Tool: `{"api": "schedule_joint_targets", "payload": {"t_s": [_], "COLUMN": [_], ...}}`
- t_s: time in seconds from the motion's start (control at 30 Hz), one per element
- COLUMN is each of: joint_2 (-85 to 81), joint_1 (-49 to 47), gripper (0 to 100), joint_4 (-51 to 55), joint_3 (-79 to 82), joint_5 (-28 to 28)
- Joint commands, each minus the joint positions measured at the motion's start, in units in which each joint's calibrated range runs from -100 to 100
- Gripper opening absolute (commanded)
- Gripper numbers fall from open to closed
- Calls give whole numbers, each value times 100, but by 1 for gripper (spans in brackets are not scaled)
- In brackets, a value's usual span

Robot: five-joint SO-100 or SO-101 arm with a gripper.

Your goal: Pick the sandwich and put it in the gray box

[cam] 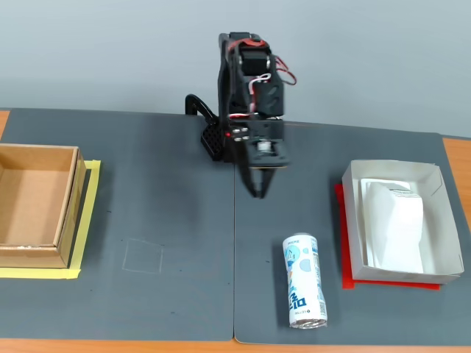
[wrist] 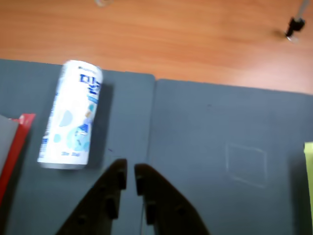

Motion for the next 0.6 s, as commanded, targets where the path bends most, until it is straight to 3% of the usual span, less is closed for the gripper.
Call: {"api": "schedule_joint_targets", "payload": {"t_s": [0.0,0.27,0.57], "joint_2": [-814,-2772,-3866], "joint_1": [228,220,317], "gripper": [2,2,2], "joint_4": [-498,-1045,-1088], "joint_3": [1008,3541,4871], "joint_5": [-5,-10,-10]}}
